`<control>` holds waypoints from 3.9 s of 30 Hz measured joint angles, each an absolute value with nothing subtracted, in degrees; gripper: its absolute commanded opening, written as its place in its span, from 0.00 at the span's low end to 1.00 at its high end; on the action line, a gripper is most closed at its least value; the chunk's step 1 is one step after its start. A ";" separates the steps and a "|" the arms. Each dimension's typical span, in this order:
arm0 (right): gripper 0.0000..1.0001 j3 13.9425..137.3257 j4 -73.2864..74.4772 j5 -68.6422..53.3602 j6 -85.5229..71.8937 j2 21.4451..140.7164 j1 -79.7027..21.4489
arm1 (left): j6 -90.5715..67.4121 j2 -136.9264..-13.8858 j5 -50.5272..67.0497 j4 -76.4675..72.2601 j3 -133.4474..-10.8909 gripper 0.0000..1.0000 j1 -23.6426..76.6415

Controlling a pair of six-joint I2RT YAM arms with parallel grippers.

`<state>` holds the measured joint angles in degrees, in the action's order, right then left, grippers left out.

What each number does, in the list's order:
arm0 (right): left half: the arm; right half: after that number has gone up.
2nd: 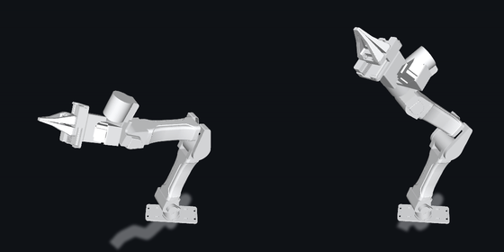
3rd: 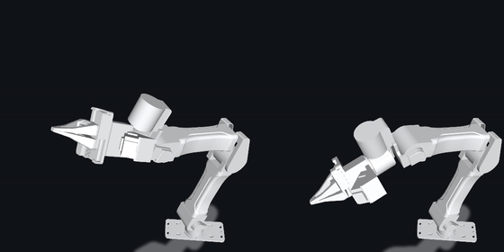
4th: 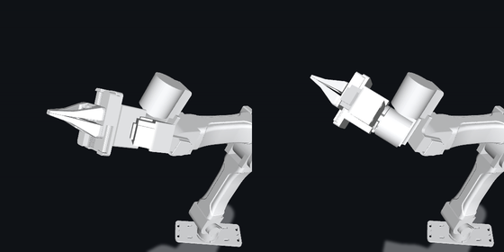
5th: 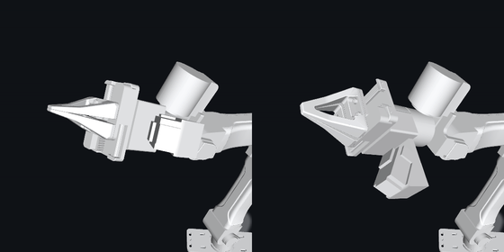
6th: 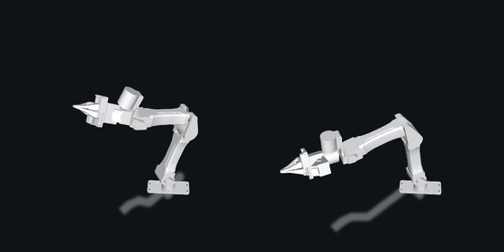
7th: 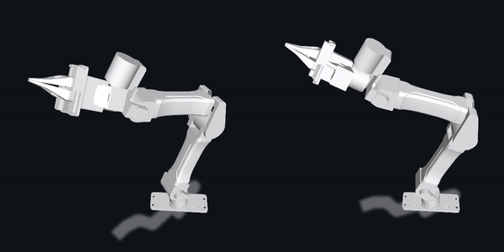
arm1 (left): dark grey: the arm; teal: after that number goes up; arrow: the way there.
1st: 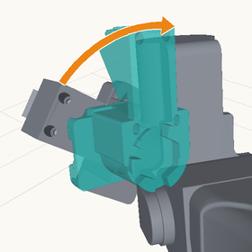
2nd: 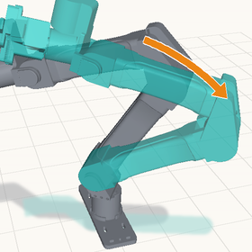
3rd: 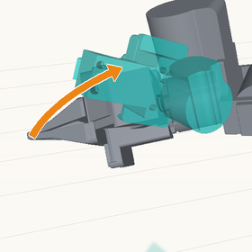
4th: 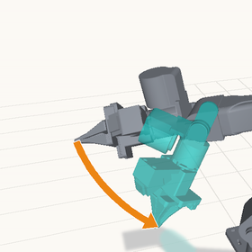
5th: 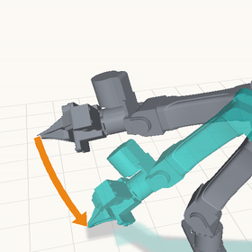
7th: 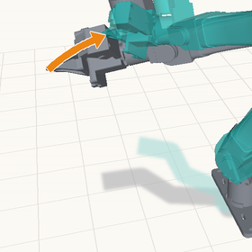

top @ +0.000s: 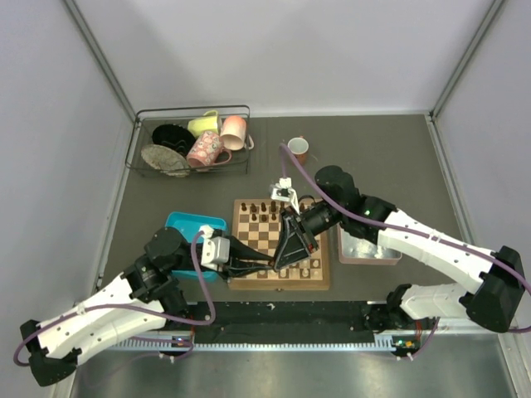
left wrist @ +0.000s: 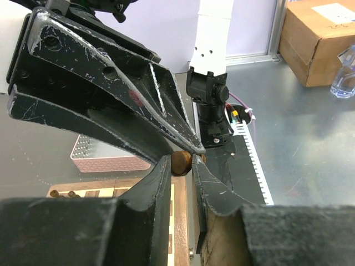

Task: Set up the chess pieces on the board

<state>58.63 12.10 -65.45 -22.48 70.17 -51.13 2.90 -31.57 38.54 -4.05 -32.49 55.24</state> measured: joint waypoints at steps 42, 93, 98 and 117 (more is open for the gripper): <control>0.40 46.87 -9.63 -16.69 -45.36 57.08 -53.25 | -31.48 -18.24 -6.09 -16.51 -20.40 0.18 55.31; 0.29 46.92 -18.37 -17.12 -54.04 65.32 -56.97 | -32.91 -18.87 -7.51 -17.12 -19.55 0.18 55.31; 0.19 46.92 -18.35 -16.84 -53.87 65.30 -56.97 | -32.91 -18.85 -7.60 -17.12 -19.38 0.18 55.31; 0.00 48.88 -8.12 -9.93 -49.30 63.46 -57.14 | -34.35 -13.61 -13.56 -10.31 -18.65 0.82 55.31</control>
<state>48.88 -8.12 -9.93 -49.30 63.46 -57.14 -34.35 -13.61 -13.56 -10.31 -18.65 55.31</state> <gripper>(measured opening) 0.100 0.762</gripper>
